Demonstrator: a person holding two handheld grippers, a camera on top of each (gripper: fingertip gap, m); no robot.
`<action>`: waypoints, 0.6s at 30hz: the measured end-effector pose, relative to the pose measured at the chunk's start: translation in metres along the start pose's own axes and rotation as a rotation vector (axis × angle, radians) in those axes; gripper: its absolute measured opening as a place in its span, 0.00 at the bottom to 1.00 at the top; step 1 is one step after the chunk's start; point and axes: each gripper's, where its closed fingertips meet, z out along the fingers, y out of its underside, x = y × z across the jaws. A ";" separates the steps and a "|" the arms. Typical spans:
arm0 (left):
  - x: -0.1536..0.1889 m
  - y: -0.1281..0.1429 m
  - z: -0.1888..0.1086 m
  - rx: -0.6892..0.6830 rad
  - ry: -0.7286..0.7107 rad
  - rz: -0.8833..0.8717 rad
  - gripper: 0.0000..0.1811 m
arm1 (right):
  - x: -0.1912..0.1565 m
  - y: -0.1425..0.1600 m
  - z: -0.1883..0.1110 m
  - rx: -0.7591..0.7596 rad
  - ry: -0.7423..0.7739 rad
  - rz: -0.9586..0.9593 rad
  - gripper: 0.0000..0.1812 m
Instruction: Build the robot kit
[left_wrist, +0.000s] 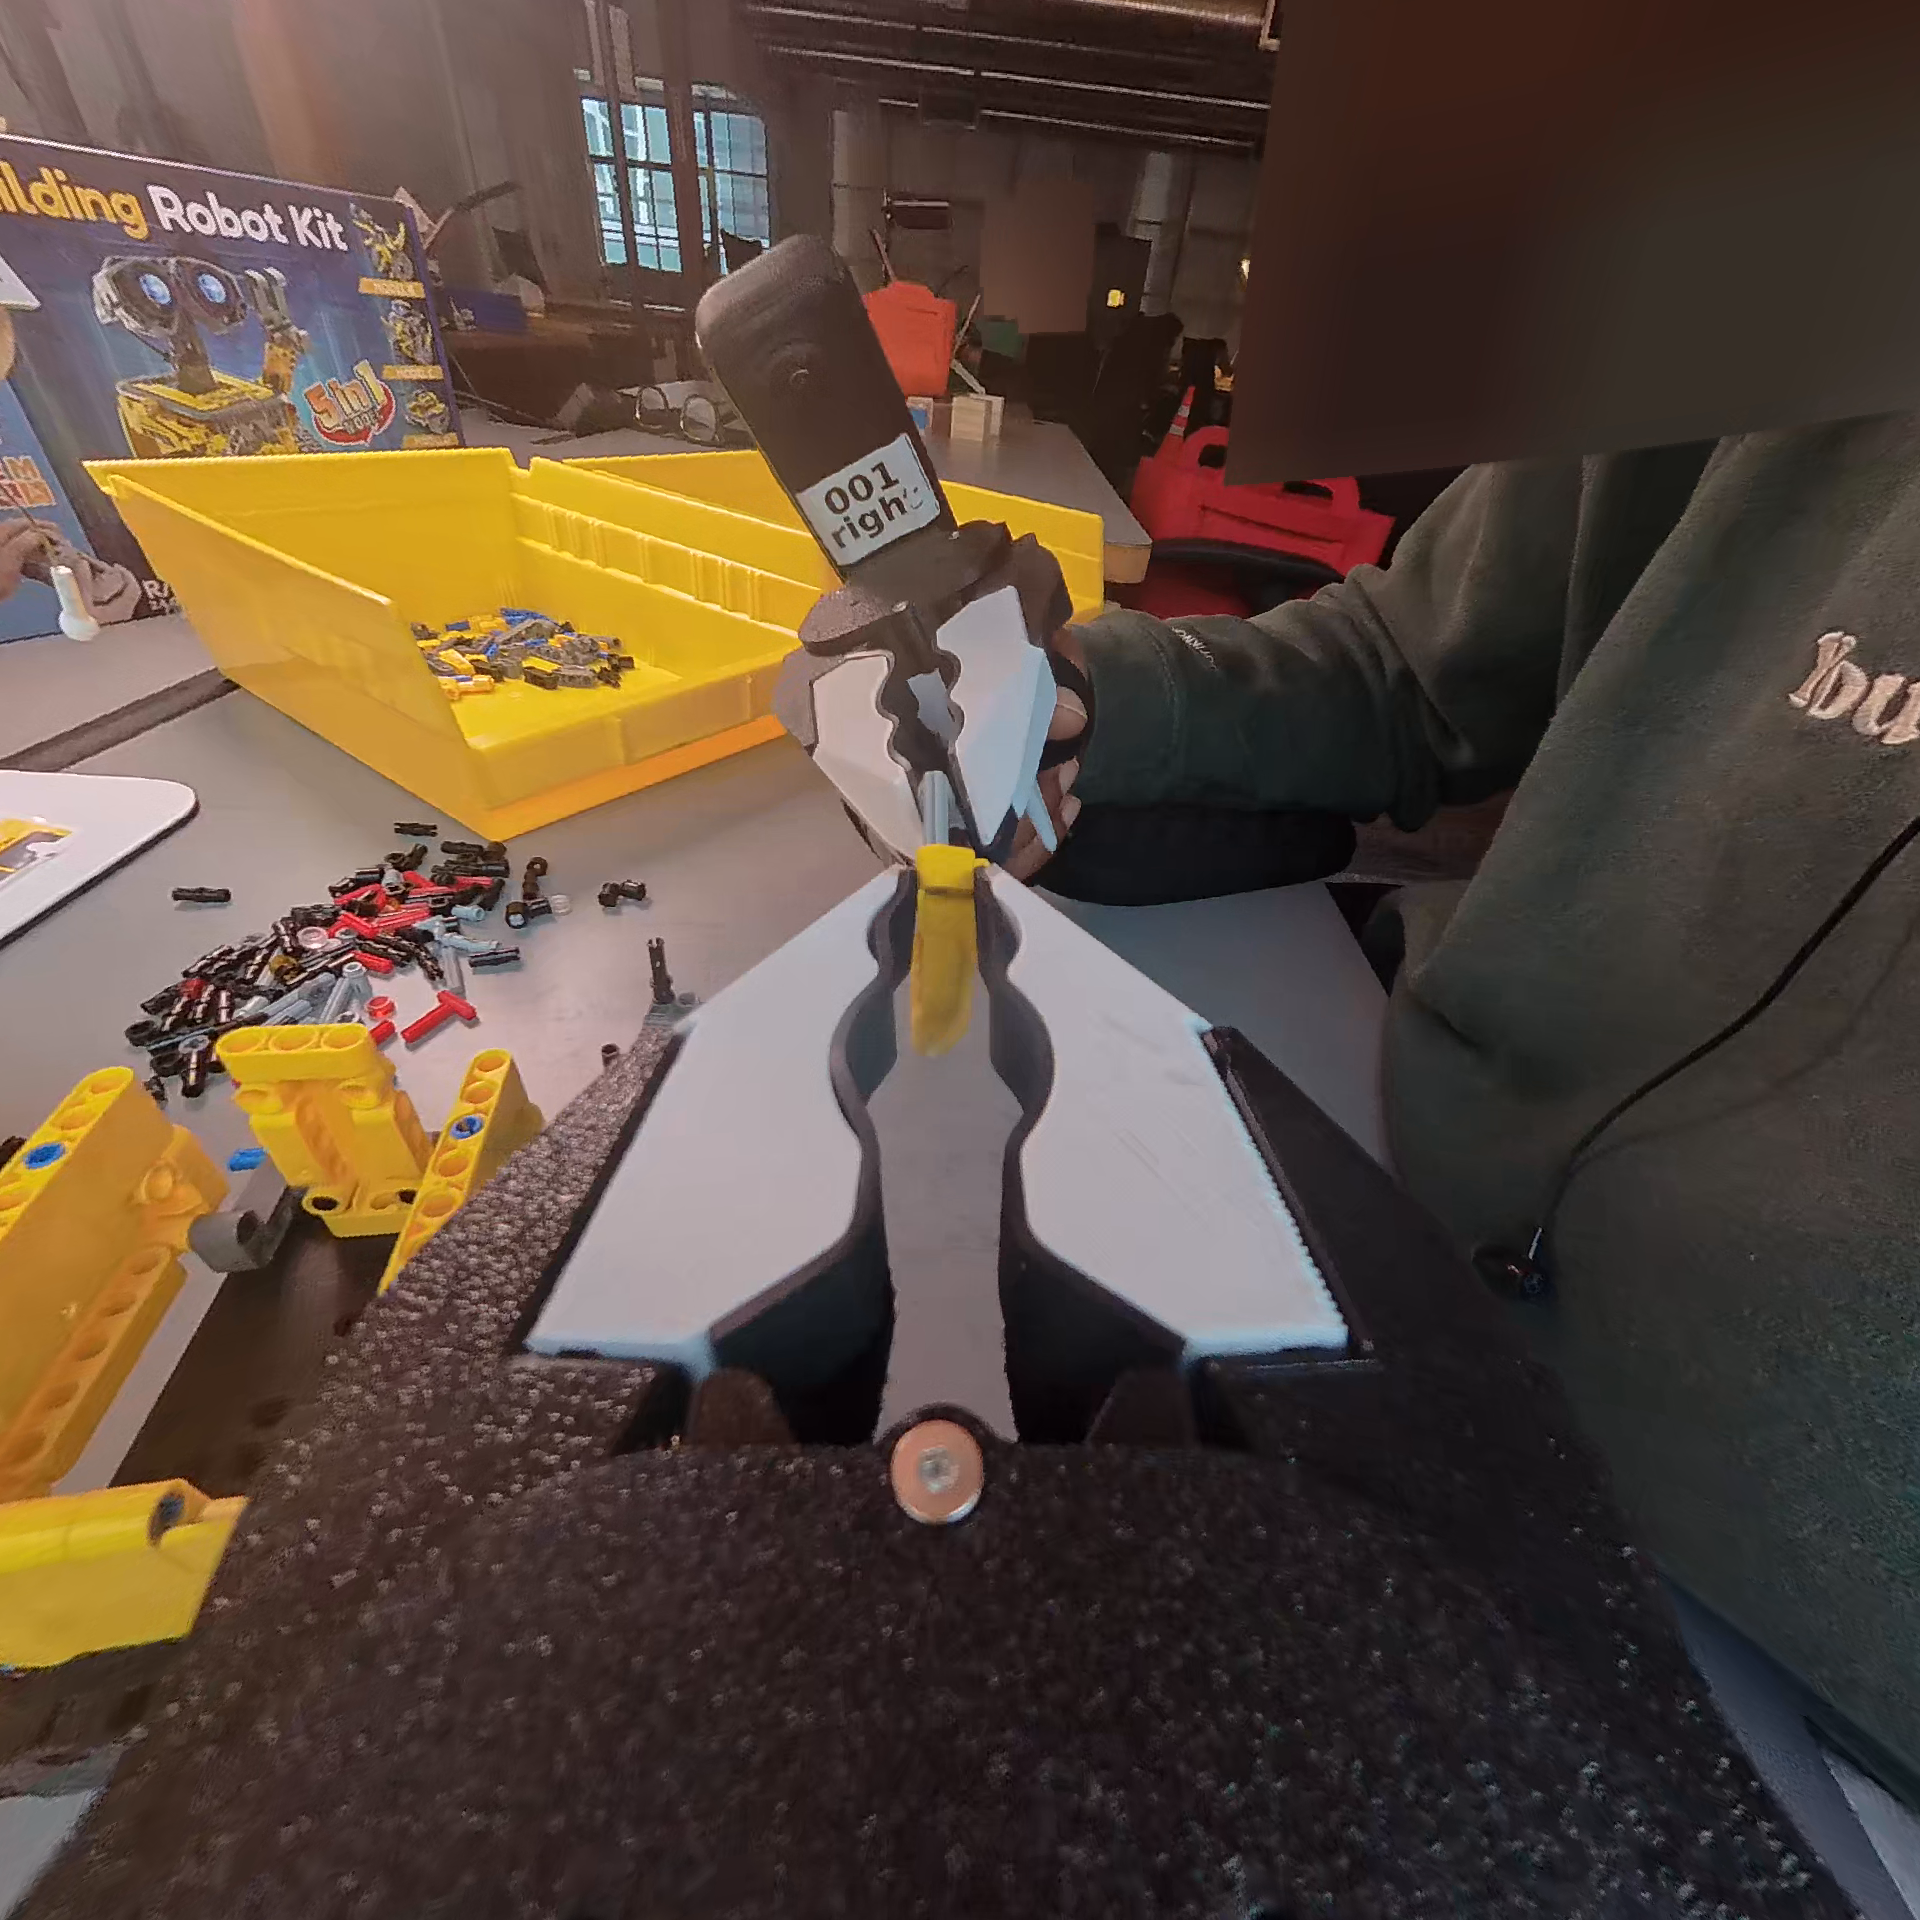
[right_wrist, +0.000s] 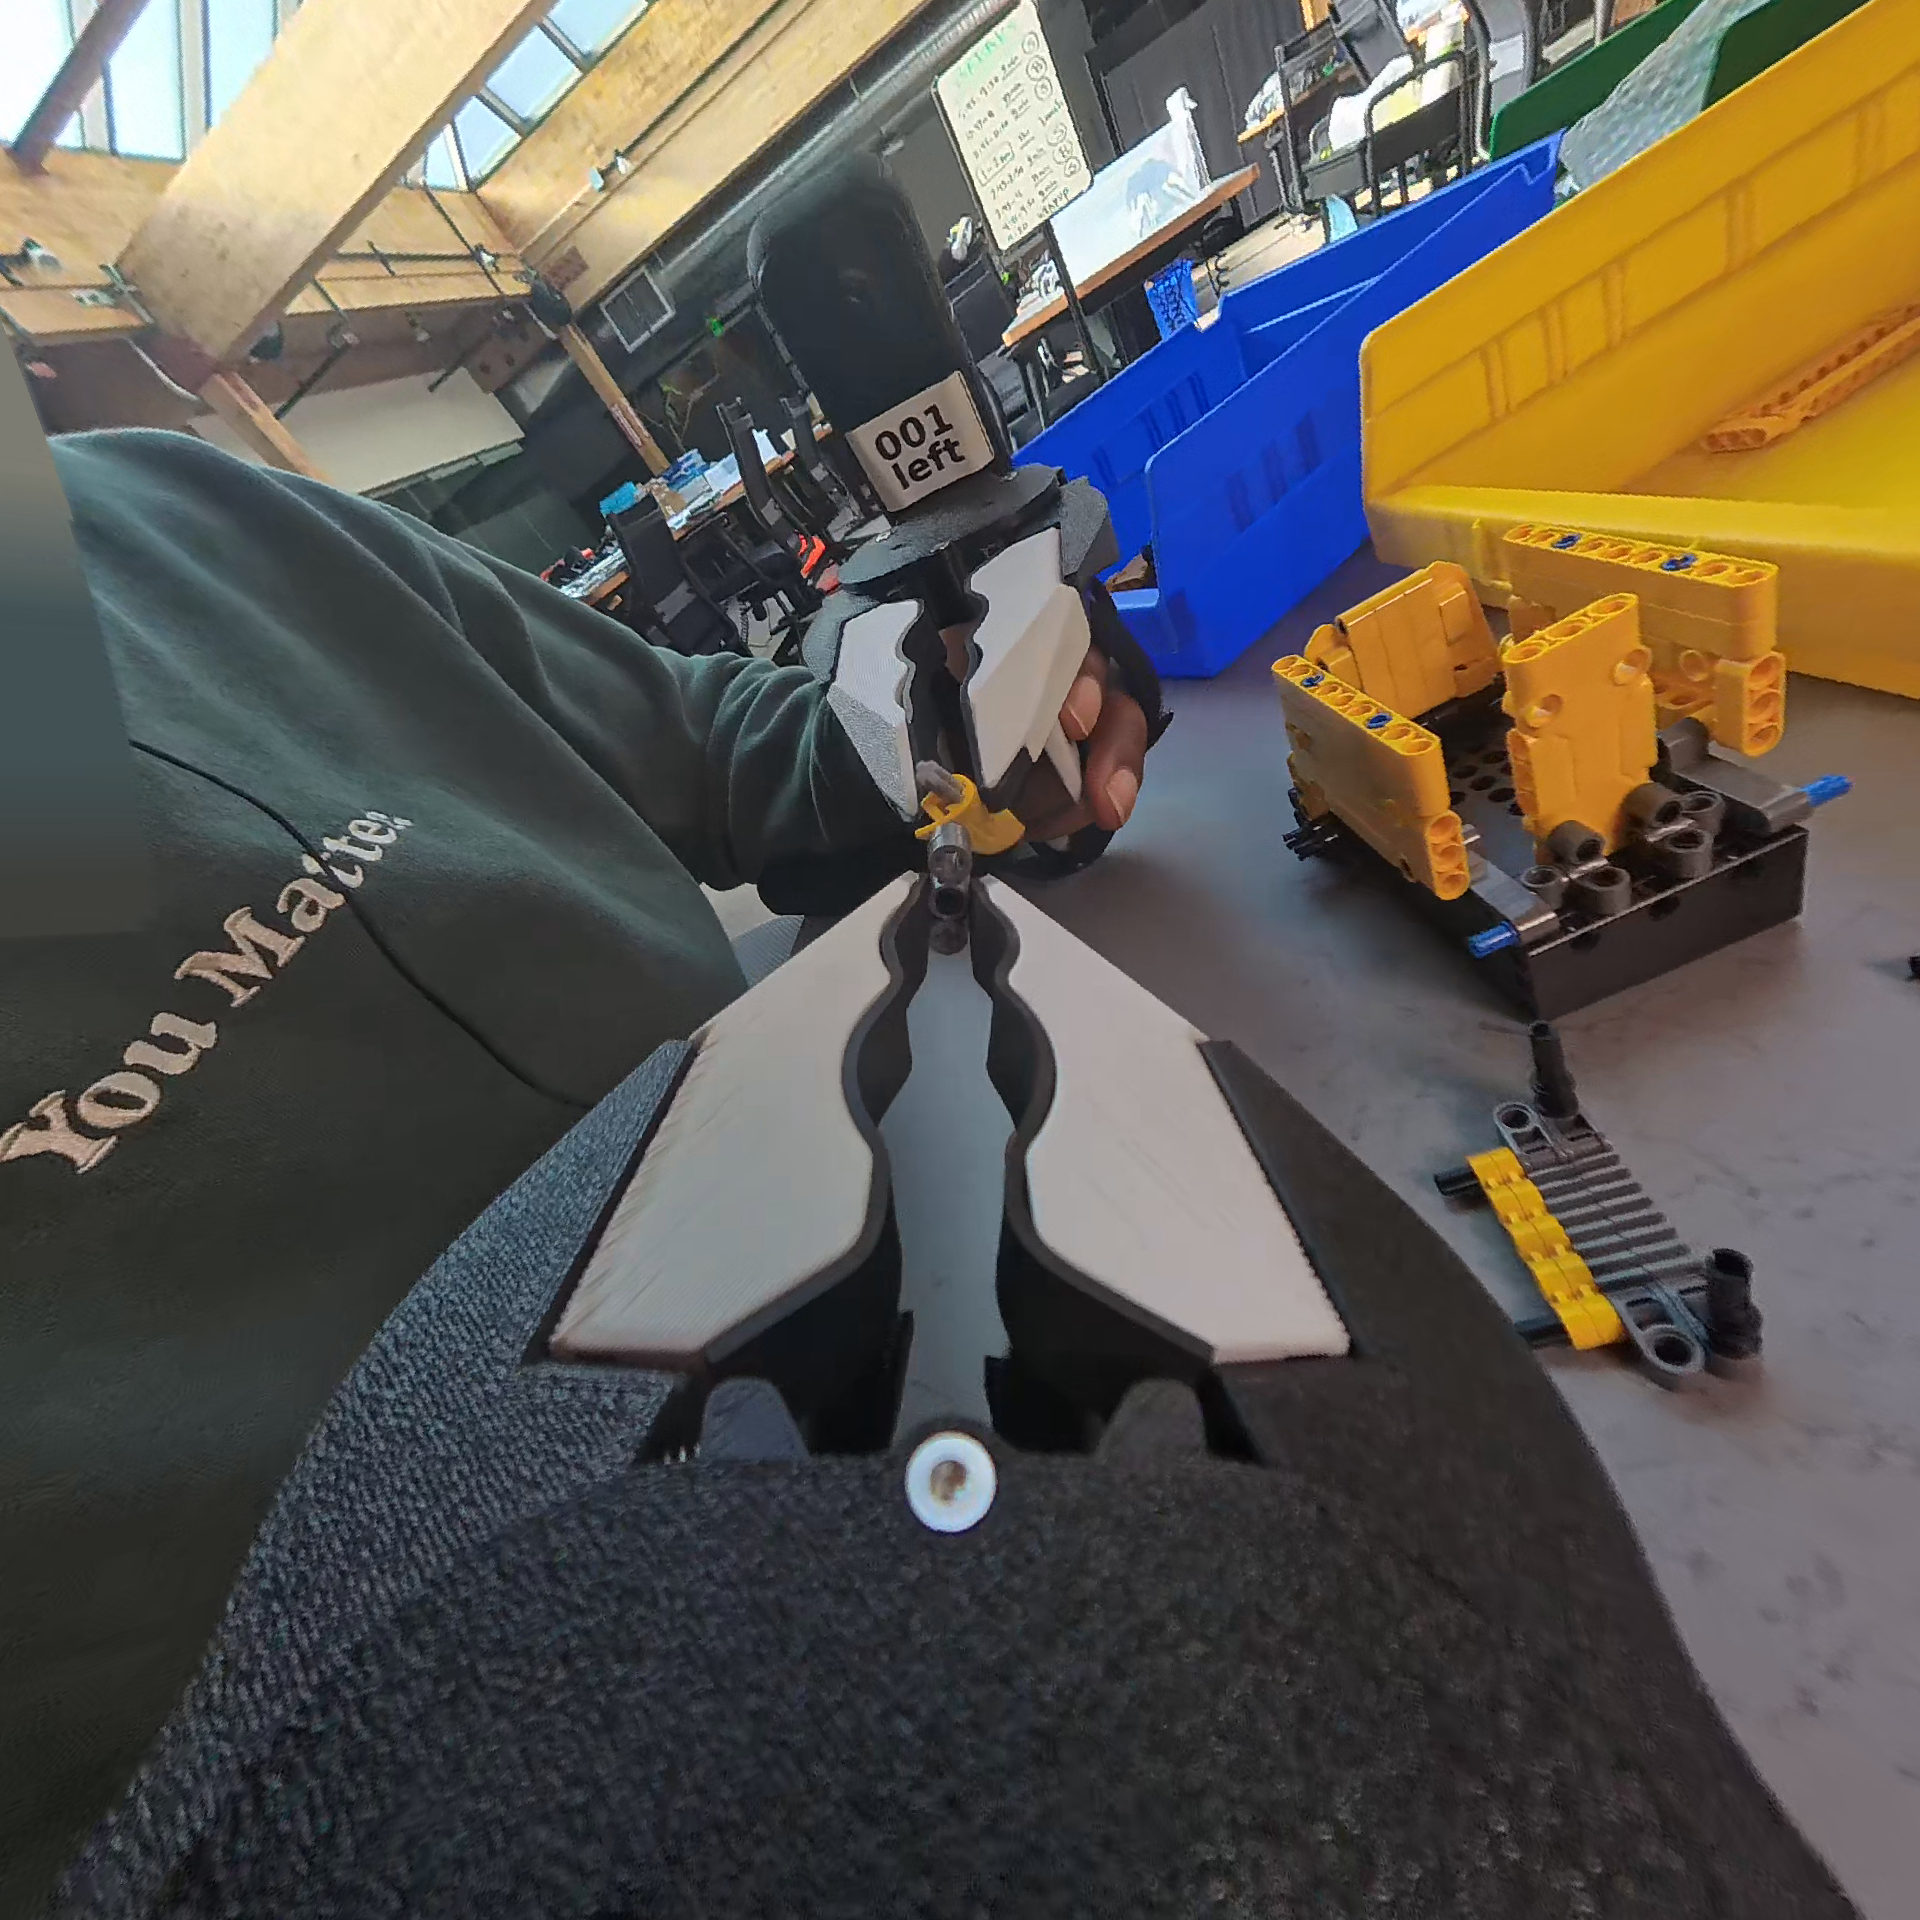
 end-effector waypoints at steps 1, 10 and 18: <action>0.000 0.002 0.001 -0.011 0.004 -0.005 0.05 | -0.001 -0.001 0.000 0.004 0.000 -0.007 0.03; 0.004 0.013 0.006 -0.077 0.031 -0.029 0.05 | 0.000 0.001 -0.002 -0.017 0.011 -0.023 0.03; -0.007 0.023 0.003 -0.137 -0.015 -0.051 0.05 | 0.008 0.003 -0.008 -0.052 0.063 -0.049 0.03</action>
